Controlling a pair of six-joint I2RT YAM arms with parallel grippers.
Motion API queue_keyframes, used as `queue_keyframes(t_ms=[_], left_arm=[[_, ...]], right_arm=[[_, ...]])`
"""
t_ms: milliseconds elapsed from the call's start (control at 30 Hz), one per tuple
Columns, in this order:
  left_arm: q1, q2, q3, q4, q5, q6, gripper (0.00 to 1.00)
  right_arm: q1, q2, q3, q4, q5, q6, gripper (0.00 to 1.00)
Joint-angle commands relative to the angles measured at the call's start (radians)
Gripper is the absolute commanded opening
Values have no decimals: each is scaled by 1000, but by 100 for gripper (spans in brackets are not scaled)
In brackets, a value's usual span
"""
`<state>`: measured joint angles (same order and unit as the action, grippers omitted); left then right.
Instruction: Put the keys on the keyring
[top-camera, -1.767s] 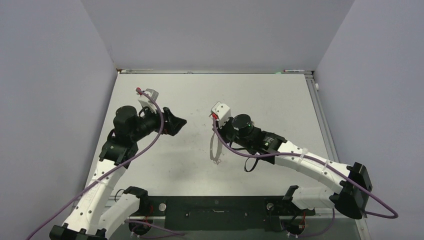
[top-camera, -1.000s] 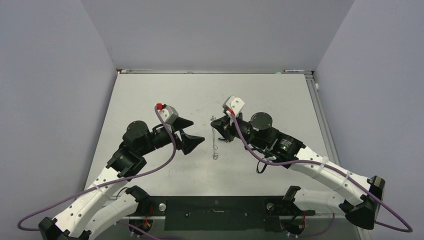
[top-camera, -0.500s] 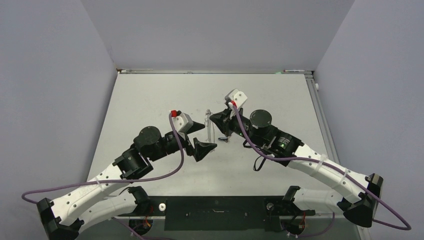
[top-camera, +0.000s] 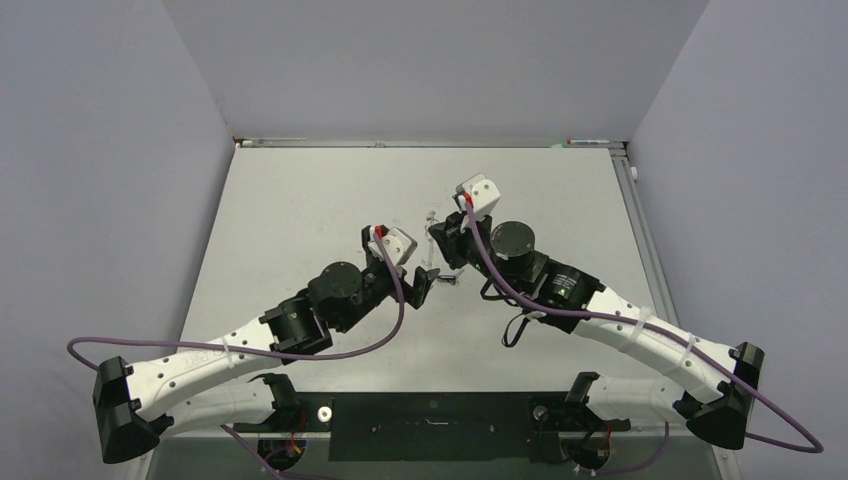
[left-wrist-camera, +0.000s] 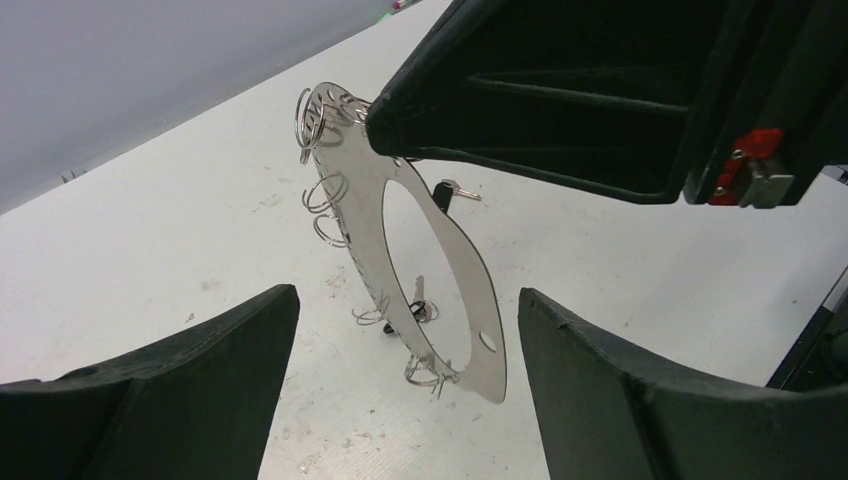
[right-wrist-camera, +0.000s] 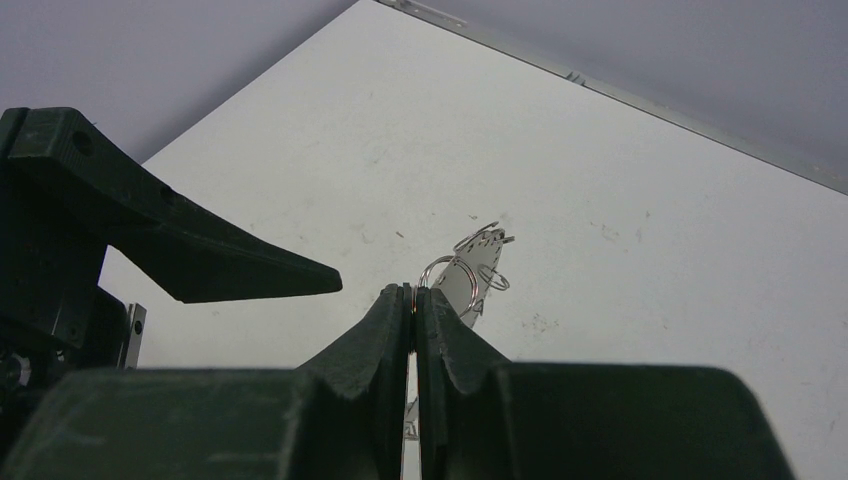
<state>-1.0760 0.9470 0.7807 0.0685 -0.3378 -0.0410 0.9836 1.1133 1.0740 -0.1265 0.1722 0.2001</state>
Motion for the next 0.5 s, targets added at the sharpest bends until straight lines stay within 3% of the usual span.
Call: queue_keyframes(t_ms=[0,200,467], left_arm=[[-22,12,14,109,-43,5,79],[-24,13,2,135,-63,-1,77],[-24,42,-7,129,-103,35,56]], right_arm=[[32,16,72,7,103,18,5],[51,22,88,-13,140,19,5],[62,6,102,-22,128,43,5]])
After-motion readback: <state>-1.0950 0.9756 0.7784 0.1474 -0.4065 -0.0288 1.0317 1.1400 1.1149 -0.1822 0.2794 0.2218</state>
